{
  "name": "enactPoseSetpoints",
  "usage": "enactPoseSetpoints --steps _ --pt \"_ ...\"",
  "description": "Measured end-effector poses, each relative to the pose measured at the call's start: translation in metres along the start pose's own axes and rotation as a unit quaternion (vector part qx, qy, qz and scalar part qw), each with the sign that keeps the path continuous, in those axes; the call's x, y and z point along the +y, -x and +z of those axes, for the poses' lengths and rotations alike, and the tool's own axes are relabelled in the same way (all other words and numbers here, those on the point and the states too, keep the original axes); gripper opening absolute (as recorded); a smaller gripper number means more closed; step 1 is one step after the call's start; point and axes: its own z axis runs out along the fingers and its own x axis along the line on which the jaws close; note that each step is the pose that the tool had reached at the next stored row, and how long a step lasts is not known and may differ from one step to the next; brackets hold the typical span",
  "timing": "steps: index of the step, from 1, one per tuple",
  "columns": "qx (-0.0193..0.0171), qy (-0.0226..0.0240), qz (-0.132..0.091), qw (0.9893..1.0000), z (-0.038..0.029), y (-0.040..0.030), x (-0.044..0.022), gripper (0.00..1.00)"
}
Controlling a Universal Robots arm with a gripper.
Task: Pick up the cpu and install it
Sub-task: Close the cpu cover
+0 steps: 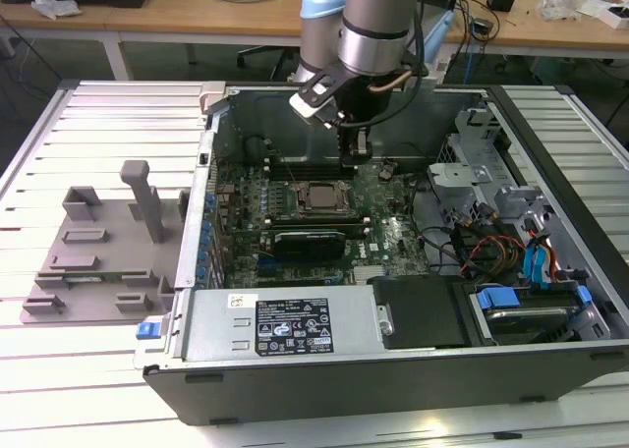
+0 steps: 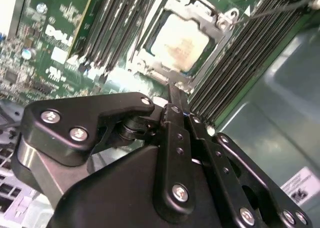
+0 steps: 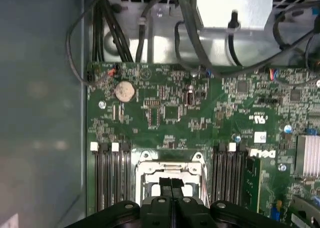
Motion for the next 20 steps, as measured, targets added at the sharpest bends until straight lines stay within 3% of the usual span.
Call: enactPoseSetpoints --steps 8,12,15,20 --pt "0.0 0.0 0.0 1.0 0.0181 -0.0009 -0.0298 0.11" --pt "-0.0001 0.0 0.0 1.0 0.0337 -0.0016 -0.0492 0.11" --pt "-0.0002 -0.0001 0.0 1.0 0.0445 -0.0019 -0.0504 0.11" --pt "-0.0001 -0.0002 0.0 1.0 0.0455 -0.0013 -0.0498 0.11"
